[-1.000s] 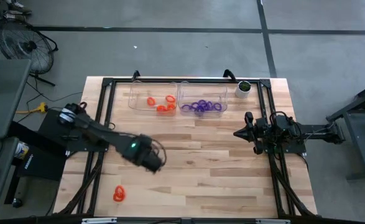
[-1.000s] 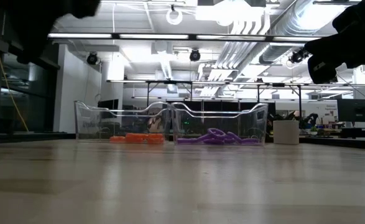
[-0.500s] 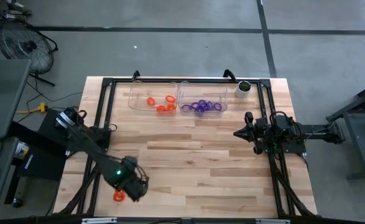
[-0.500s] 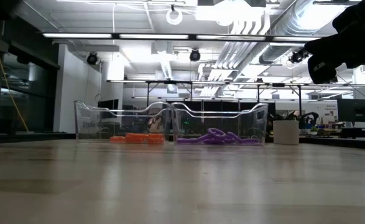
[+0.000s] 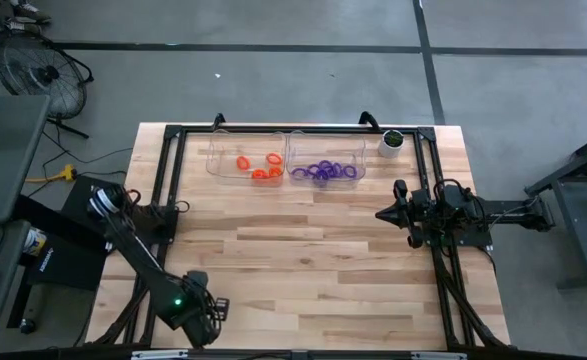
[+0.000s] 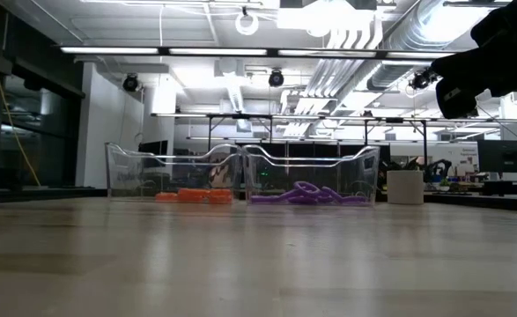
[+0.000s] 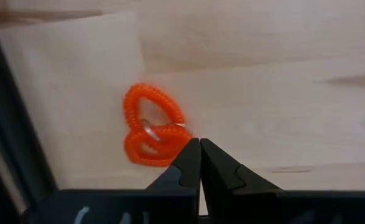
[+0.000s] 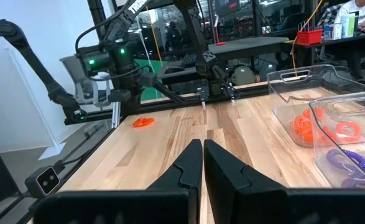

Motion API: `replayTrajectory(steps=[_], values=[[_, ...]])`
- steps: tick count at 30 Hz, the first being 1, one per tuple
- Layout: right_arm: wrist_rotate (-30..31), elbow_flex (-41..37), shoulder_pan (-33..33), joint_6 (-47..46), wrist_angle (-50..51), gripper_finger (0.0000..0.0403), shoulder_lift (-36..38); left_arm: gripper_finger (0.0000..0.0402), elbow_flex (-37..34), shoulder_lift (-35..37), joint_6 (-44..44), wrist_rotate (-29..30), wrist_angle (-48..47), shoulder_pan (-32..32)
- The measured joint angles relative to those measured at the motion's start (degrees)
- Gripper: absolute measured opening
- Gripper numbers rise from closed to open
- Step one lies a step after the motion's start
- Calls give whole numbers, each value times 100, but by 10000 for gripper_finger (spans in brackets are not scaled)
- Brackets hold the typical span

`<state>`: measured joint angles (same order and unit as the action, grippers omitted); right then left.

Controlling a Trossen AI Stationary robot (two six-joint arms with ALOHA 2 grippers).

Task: Sort spring keychains
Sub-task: Put the orange spring keychain into the left transparent bin

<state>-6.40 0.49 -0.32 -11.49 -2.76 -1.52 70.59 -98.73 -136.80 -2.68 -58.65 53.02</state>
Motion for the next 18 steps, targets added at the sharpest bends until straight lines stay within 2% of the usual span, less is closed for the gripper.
replayTrajectory(steps=[5,10,14,18], values=[[1,0,-1,0,-1,12,0,1,0,-229,146,-3,168,153],[0,1,-1,0,-1,12,0,8,1,-314,999,-209,-172,143],[-1,0,1,0,-1,12,0,43,2,-314,2018,-296,-244,142],[1,0,1,-2,-1,12,0,103,0,-314,3077,-323,-281,141]])
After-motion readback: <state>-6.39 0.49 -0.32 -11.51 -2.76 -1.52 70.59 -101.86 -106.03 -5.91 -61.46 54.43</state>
